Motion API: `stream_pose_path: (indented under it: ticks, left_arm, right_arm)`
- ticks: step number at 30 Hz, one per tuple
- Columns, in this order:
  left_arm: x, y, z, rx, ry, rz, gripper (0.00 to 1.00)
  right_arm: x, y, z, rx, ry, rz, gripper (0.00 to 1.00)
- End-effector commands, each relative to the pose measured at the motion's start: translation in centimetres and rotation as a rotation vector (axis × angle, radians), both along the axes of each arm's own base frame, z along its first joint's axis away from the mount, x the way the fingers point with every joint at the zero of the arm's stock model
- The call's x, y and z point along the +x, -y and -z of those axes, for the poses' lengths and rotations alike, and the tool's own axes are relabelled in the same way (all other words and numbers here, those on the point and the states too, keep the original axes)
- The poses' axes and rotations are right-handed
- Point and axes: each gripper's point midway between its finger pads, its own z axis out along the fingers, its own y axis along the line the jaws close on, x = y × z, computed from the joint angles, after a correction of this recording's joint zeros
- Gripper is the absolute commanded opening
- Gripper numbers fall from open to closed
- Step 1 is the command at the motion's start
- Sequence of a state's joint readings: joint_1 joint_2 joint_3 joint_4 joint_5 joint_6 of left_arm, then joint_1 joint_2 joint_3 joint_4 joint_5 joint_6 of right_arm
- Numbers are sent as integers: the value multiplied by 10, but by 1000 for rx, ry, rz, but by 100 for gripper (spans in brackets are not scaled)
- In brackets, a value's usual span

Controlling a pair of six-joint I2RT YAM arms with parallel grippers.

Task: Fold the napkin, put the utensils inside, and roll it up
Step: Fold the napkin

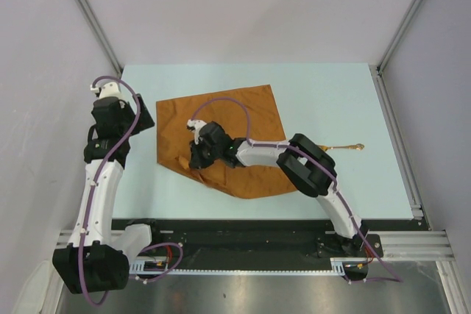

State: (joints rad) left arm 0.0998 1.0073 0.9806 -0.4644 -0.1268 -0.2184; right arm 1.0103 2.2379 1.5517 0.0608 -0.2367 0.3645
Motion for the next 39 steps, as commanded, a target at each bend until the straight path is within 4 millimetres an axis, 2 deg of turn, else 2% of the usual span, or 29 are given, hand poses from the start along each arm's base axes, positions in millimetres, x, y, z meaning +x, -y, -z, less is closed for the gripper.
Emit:
stream_pose_path:
  ticks: [1, 4, 10, 13, 14, 16, 17, 18, 19, 20, 22, 23, 26, 27, 30, 33, 34, 39]
  left_arm:
    - [6, 3, -5, -16, 34, 16, 100]
    - [7, 4, -3, -23, 30, 25, 100]
    - [8, 7, 0, -34, 20, 35, 100]
    - [9, 8, 0, -38, 19, 42, 100]
    - [9, 9, 1, -39, 16, 45, 100]
    - [10, 10, 2, -46, 17, 51, 100]
    - [10, 11, 2, -47, 16, 53, 100]
    - [10, 11, 3, -50, 13, 55, 100]
    - [10, 11, 3, -51, 15, 56, 100]
    - [10, 12, 3, -55, 14, 59, 100]
    - [11, 14, 3, -60, 14, 66, 100]
    - [11, 15, 4, -65, 12, 69, 100]
    - [12, 16, 4, -70, 12, 74, 100]
    - [12, 16, 6, -72, 8, 77, 100]
    - [12, 17, 6, -75, 8, 80, 100]
    - [13, 18, 7, -81, 8, 84, 100]
    - [13, 18, 8, -82, 5, 84, 100]
    - [13, 18, 7, -83, 5, 83, 100]
  right_arm:
    - [7, -11, -53, 186, -36, 0, 16]
    - [19, -1, -62, 235, -59, 33, 21]
    - [42, 20, -68, 208, -7, 111, 47]
    - [43, 31, -66, 142, 60, 142, 52]
    - [42, 33, -78, 140, 102, 150, 54]
    - [40, 39, -82, 77, 198, 178, 58]
    - [38, 40, -94, 75, 240, 184, 60]
    - [31, 39, -97, 59, 265, 165, 64]
    - [35, 43, -101, 20, 337, 174, 65]
    - [20, 35, -107, 8, 368, 137, 66]
    - [10, 29, -108, -38, 454, 83, 66]
    - [-8, 15, -103, -51, 484, 33, 67]
    - [-22, -1, -96, -114, 584, -10, 70]
    - [-21, -4, -81, -154, 596, -13, 70]
    - [-21, -16, -67, -188, 625, -41, 70]
    - [-15, -24, -66, -193, 659, -43, 70]
    - [-13, -25, -57, -209, 663, -47, 69]
    - [0, -28, -50, -240, 695, -25, 66]
